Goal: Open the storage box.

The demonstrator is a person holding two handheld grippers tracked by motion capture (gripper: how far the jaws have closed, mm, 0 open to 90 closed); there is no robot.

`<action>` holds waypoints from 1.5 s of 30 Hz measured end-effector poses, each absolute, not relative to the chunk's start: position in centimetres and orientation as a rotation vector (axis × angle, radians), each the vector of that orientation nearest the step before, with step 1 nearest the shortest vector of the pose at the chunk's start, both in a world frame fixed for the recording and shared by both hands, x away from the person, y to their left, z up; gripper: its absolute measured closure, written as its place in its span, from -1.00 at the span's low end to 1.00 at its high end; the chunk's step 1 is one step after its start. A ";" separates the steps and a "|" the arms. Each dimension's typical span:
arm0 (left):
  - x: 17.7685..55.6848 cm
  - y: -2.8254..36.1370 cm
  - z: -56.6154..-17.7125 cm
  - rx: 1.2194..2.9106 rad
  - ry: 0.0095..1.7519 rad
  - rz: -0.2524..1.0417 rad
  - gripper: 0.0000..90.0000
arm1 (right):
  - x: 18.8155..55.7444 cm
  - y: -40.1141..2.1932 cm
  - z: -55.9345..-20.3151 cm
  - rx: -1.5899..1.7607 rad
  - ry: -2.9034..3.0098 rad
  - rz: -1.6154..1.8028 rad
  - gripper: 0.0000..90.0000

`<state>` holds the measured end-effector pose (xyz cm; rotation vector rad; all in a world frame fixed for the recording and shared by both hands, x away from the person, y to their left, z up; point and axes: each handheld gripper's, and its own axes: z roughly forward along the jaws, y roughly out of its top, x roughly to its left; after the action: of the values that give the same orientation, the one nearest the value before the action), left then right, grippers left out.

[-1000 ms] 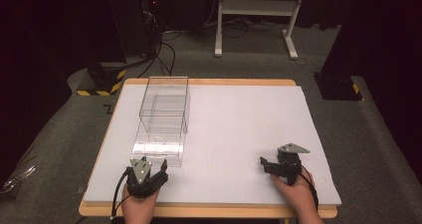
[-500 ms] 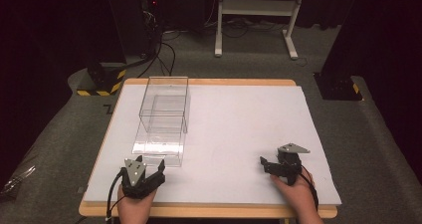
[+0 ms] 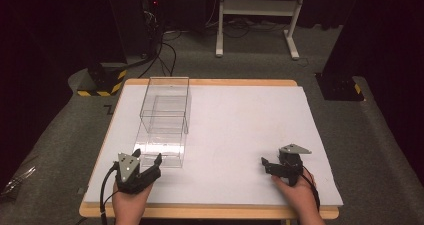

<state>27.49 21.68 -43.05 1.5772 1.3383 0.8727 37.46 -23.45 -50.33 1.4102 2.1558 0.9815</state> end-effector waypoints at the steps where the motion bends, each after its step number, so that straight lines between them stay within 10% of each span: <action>1: 27.7 21.9 -42.9 1.572 1.336 0.871 -0.32 | 37.4 -23.4 -50.3 1.412 2.155 0.981 -0.53; 13: 30.9 25.3 -41.3 1.592 1.323 0.871 -0.26 | 37.5 -23.4 -50.3 1.412 2.154 0.983 -0.53; 27: 33.0 32.8 -44.6 1.601 1.508 0.928 0.30 | 37.4 -23.4 -50.3 1.410 2.154 0.979 -0.53; 45: 33.9 34.4 -50.6 1.787 1.651 0.761 -0.10 | 37.4 -23.4 -50.3 1.402 2.154 0.967 -0.51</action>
<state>33.91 34.43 -50.60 1.7865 1.6509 0.7613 37.44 -23.36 -50.35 1.4023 2.1543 0.9670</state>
